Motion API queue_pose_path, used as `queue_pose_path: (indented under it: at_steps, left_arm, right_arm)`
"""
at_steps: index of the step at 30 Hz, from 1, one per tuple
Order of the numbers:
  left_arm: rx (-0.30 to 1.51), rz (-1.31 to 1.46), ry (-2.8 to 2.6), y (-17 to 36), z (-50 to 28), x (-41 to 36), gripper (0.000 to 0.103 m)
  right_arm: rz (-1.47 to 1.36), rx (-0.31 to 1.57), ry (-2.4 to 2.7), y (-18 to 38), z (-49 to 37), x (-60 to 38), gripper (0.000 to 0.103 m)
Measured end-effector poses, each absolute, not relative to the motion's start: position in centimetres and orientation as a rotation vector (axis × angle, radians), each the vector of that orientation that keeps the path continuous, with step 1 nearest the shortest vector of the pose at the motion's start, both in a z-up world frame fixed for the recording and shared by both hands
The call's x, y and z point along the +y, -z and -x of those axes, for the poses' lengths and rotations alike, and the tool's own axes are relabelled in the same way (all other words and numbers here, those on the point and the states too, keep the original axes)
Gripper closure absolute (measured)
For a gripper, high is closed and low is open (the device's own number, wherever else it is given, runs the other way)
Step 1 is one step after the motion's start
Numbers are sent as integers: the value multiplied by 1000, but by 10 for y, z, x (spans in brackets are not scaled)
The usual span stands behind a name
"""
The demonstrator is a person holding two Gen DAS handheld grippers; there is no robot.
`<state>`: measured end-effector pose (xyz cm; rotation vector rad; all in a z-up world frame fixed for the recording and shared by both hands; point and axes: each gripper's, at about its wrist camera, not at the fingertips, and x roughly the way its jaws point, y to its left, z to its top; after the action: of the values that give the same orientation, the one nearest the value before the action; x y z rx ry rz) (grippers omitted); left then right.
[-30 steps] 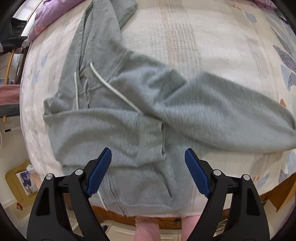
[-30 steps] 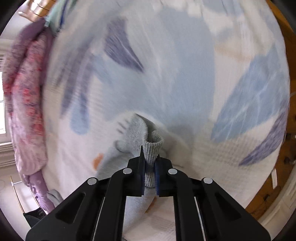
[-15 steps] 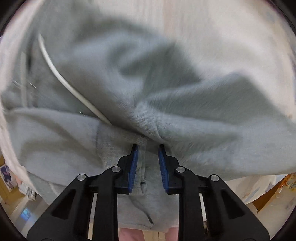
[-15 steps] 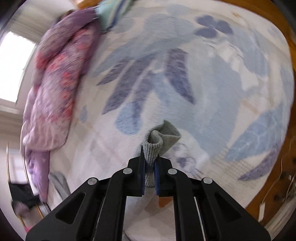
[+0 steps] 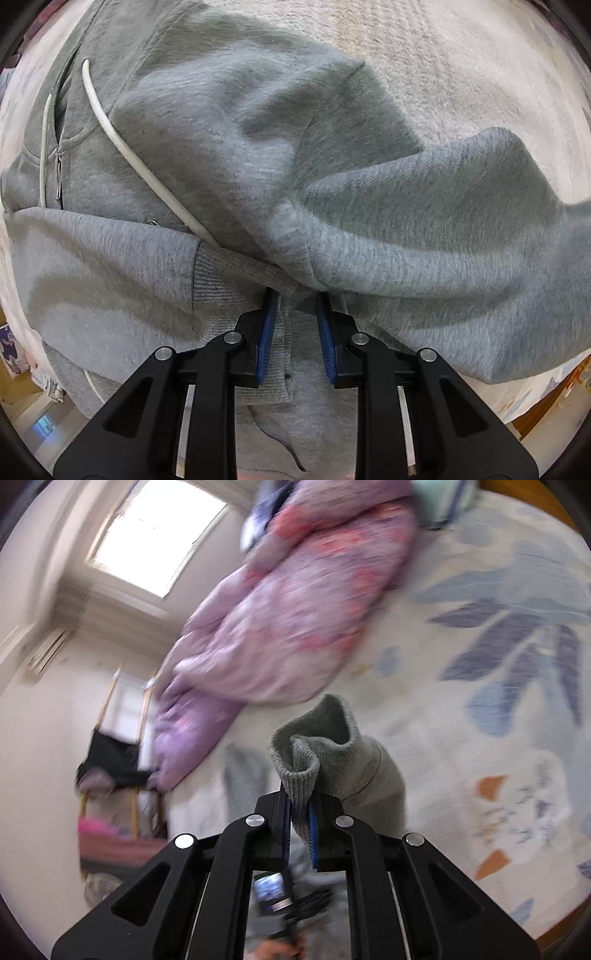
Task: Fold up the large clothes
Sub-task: 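Lift the cuff with the right tool and carry it across the hoodie body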
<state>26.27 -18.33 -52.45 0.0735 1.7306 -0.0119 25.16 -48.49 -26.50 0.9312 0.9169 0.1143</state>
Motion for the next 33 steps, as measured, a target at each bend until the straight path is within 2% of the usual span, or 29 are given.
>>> queue_pose_path:
  at_steps: [13, 15, 18, 25, 28, 33]
  left_arm:
    - [1735, -15, 93, 534, -264, -163, 79]
    - [1754, 82, 115, 524, -265, -145, 87]
    - [1670, 179, 134, 477, -265, -107, 88]
    - [1446, 114, 148, 354, -247, -4, 88]
    - [1408, 114, 123, 327, -243, 37, 88]
    - [1386, 141, 76, 314, -228, 101, 87]
  right_arm:
    - [-777, 976, -333, 187, -256, -339, 96]
    - [-738, 973, -321, 177, -251, -321, 96]
    - [-722, 966, -299, 169, -247, -292, 96]
    - [-721, 1066, -313, 192, -256, -201, 96]
    - [-711, 1118, -317, 208, -262, -162, 96]
    - [-740, 1174, -386, 240, -269, -96, 96]
